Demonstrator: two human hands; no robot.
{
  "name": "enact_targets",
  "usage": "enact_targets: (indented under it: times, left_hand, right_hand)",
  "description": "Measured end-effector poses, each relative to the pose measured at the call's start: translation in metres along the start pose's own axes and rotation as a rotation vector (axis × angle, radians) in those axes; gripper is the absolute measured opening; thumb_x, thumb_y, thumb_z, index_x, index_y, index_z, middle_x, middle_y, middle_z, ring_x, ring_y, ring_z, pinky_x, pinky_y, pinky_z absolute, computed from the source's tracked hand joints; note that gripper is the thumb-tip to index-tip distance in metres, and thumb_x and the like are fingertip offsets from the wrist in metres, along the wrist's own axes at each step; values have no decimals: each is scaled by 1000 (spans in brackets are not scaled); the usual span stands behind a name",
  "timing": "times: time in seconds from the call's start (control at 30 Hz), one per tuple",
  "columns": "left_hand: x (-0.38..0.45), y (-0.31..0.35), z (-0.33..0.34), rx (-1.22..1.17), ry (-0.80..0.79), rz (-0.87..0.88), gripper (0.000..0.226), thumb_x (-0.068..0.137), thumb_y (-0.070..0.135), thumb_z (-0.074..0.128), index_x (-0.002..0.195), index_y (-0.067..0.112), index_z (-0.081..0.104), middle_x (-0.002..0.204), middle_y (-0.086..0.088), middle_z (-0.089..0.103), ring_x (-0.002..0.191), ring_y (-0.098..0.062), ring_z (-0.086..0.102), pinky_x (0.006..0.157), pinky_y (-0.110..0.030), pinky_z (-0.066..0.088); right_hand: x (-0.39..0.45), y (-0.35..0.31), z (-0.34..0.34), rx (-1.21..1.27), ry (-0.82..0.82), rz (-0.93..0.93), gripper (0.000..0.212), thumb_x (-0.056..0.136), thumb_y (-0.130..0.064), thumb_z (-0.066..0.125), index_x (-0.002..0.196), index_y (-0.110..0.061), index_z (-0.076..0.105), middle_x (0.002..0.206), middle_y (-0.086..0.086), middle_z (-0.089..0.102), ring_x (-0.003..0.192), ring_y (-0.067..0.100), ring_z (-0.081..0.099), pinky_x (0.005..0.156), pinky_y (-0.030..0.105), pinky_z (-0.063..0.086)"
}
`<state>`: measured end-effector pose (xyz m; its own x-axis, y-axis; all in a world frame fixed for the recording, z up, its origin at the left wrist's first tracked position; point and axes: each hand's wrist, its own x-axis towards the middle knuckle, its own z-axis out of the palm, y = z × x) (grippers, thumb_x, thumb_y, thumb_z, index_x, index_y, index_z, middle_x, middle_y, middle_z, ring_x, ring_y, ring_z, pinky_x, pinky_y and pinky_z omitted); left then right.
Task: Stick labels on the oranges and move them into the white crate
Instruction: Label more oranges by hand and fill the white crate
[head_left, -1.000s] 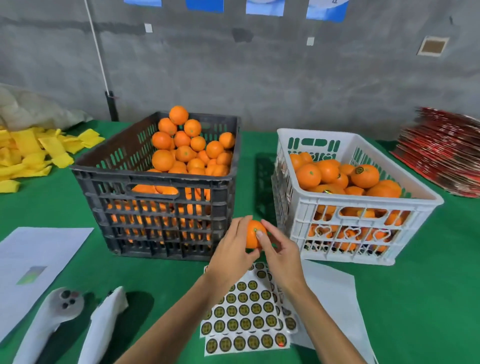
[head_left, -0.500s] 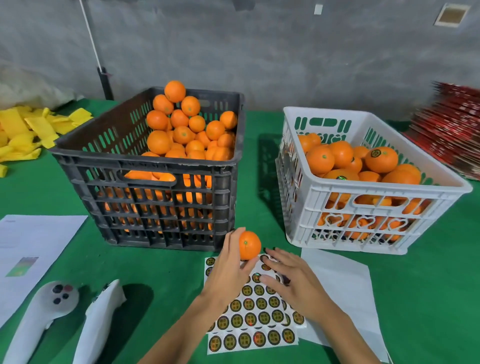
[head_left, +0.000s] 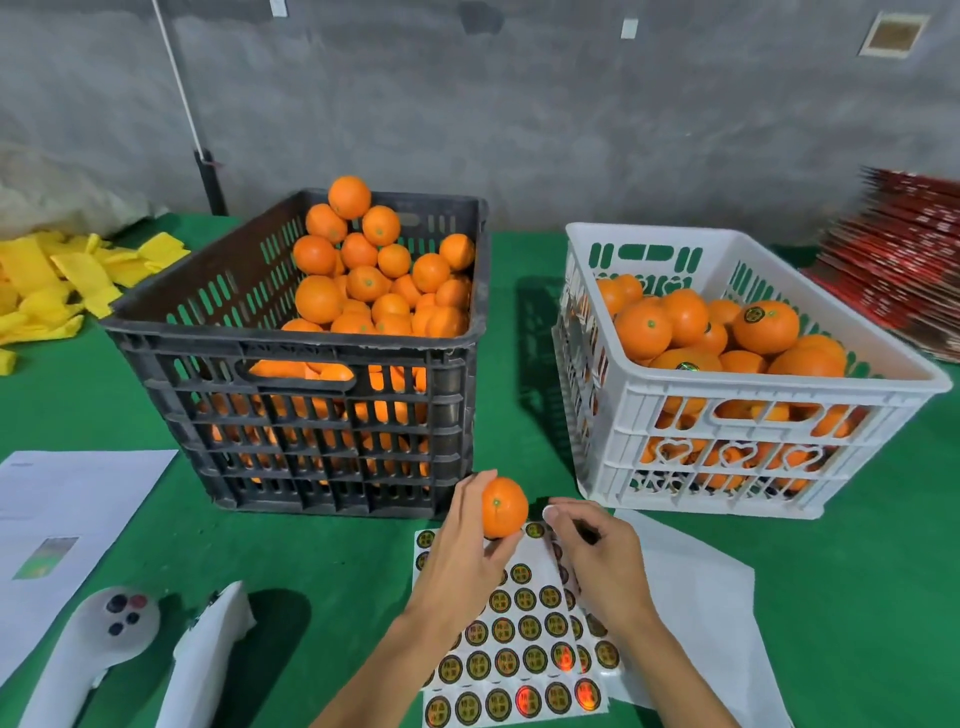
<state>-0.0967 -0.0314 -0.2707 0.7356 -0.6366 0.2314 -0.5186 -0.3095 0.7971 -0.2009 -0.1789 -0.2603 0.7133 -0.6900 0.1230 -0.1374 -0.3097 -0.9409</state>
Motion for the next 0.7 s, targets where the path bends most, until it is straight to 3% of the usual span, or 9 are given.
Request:
enact_targets:
  times: [0.13, 0.27, 0.33, 0.43, 0.47, 0.53, 0.6, 0.7]
  left_hand:
    - [-1, 9, -2, -34, -3, 71, 77, 94, 38, 70, 135, 67, 12, 144, 36, 20, 120, 6, 45, 90, -5, 45]
    - [10, 27, -9, -76, 37, 157, 83, 92, 24, 73, 138, 66, 17, 147, 33, 22, 128, 10, 42, 95, -14, 49]
    - [21, 42, -16, -87, 74, 198, 83, 91, 20, 73, 140, 62, 20, 147, 30, 27, 129, 7, 44, 95, -11, 46]
    - [40, 73, -30, -99, 101, 240, 82, 96, 13, 64, 141, 64, 19, 145, 37, 26, 129, 4, 46, 98, -16, 48]
    - [47, 85, -35, -113, 99, 247, 76, 98, 12, 59, 144, 60, 22, 146, 35, 27, 129, -1, 48, 101, -23, 50]
    - [63, 110, -43, -100, 106, 280, 64, 102, 16, 55, 151, 47, 28, 151, 27, 29, 131, -8, 48, 106, -34, 49]
    - [81, 138, -48, -16, 131, 355, 59, 102, 21, 51, 154, 38, 29, 155, 21, 29, 134, -8, 45, 111, -32, 44]
    - [110, 178, -49, 96, 137, 461, 59, 102, 15, 50, 156, 27, 31, 159, 14, 31, 140, -8, 40, 115, -28, 37]
  right_hand:
    - [2, -29, 10, -66, 195, -209, 11, 95, -23, 72, 97, -32, 78, 105, -22, 70, 106, 4, 65, 95, 28, 53]
    - [-2, -61, 10, 80, 96, -170, 15, 94, -29, 73, 97, -41, 81, 110, -21, 71, 110, 3, 65, 96, 35, 56]
    - [-2, -79, 0, 57, 46, -238, 18, 96, -39, 68, 110, -47, 77, 122, -28, 67, 119, -4, 59, 102, 30, 53]
    - [1, -105, -16, -335, 37, -423, 49, 100, -65, 44, 143, -44, 54, 146, -43, 38, 135, -20, 33, 112, 7, 31]
    - [3, -114, -19, -463, 54, -462, 59, 99, -68, 39, 152, -42, 42, 153, -40, 28, 139, -20, 27, 111, 5, 25]
    - [11, -132, -28, -567, 101, -480, 70, 97, -65, 43, 160, -38, 24, 163, -28, 21, 144, -9, 30, 110, 12, 33]
    - [25, -152, -40, -559, 196, -443, 74, 96, -59, 55, 159, -34, 25, 160, -17, 38, 135, 7, 50, 103, 27, 48]
    - [56, -182, -65, -609, 326, -391, 69, 91, -54, 66, 151, -30, 39, 123, -6, 70, 103, 19, 69, 79, 33, 55]
